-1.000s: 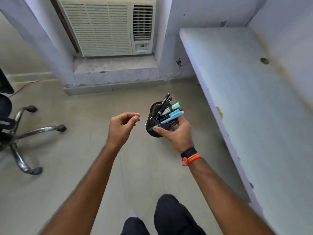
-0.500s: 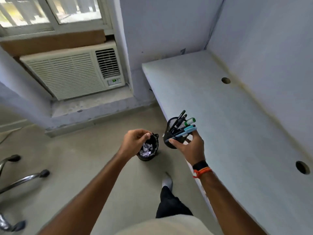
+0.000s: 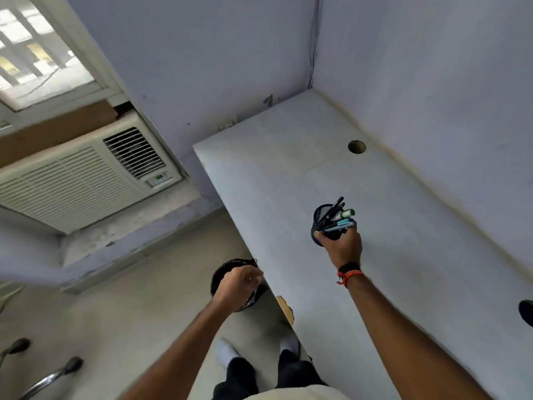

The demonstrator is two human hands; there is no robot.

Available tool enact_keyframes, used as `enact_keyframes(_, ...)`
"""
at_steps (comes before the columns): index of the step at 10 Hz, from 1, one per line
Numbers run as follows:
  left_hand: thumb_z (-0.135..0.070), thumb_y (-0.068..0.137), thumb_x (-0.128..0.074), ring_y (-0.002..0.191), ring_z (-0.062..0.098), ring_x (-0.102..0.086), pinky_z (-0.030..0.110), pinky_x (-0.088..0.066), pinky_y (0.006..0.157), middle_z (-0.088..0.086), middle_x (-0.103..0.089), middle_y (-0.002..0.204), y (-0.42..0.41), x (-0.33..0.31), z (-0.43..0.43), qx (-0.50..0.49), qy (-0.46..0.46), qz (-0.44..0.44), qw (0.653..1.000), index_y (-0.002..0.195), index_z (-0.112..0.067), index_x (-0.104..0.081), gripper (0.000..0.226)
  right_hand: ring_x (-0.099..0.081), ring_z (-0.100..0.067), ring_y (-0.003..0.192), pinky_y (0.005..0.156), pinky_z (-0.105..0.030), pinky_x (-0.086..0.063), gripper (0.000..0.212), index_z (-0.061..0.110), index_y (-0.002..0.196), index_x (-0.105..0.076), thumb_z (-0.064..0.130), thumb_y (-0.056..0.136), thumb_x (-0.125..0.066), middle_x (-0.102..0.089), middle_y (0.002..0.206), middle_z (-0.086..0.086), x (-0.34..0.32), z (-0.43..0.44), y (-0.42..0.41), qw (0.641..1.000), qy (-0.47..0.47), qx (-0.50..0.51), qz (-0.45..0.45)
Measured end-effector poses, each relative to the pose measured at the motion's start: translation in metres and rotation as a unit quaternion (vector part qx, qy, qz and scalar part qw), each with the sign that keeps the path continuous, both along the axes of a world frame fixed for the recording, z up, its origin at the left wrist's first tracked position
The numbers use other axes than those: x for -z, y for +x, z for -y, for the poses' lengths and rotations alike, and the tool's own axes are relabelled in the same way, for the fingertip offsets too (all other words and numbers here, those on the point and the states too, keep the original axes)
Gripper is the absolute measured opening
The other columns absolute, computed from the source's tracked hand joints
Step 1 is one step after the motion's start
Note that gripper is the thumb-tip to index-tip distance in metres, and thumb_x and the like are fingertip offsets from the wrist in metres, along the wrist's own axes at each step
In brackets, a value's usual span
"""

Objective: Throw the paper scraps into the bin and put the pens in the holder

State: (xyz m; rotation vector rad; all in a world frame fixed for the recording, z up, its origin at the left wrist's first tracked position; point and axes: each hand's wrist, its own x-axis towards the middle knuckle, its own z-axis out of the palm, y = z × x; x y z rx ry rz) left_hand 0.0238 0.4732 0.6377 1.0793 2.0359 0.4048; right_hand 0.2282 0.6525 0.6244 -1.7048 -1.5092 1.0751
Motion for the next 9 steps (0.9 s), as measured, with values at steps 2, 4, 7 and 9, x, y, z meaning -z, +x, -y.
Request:
enact_keyframes(2,-0.027,0.094,-0.059,0.085,0.003,-0.068,0.018,-0.053,0.076,-0.011,-0.073,0.101,-0.004,0.002,-0.023,0.003,-0.009,0.003,1.0,0.11,-0.025,-0.07,0.02,-0.066,-0.025,0.102,0.084,-0.027,-0.049,0.071,0.018,0.12,-0.049,0.023,0.061,-0.088,-0.07,0.11,-0.004,0.023,-0.041,-0.003,1.0,-0.021,0.003,-0.01)
enact_keyframes(4,-0.026,0.094,-0.058,0.093,0.003,-0.064,0.02,-0.051,0.084,-0.009,-0.072,0.109,0.002,-0.001,-0.031,0.021,-0.004,0.01,1.0,0.112,-0.024,-0.069,0.021,-0.066,-0.024,0.103,0.088,-0.03,-0.051,0.073,0.021,0.12,-0.047,0.023,0.06,-0.089,-0.069,0.112,-0.003,0.041,-0.041,0.001,0.999,-0.042,-0.002,-0.023)
enact_keyframes(7,-0.025,0.094,-0.059,0.097,0.005,-0.066,0.024,-0.053,0.089,-0.008,-0.072,0.11,-0.006,-0.016,-0.018,0.021,0.035,0.022,0.999,0.112,-0.024,-0.07,0.022,-0.041,-0.032,0.129,0.106,-0.047,-0.042,0.104,0.004,0.14,-0.035,0.018,0.055,-0.093,-0.04,0.138,-0.019,0.016,0.032,-0.017,0.995,0.007,0.097,-0.02)
enact_keyframes(9,-0.024,0.092,-0.061,0.093,0.003,-0.067,0.029,-0.055,0.088,-0.009,-0.073,0.106,-0.011,-0.046,0.027,0.015,0.139,0.043,0.989,0.108,-0.024,-0.071,0.019,-0.056,-0.022,0.094,0.075,-0.034,-0.057,0.08,0.017,0.131,-0.041,0.028,0.067,-0.088,-0.047,0.124,-0.003,-0.039,0.108,-0.032,0.994,0.079,0.041,-0.07)
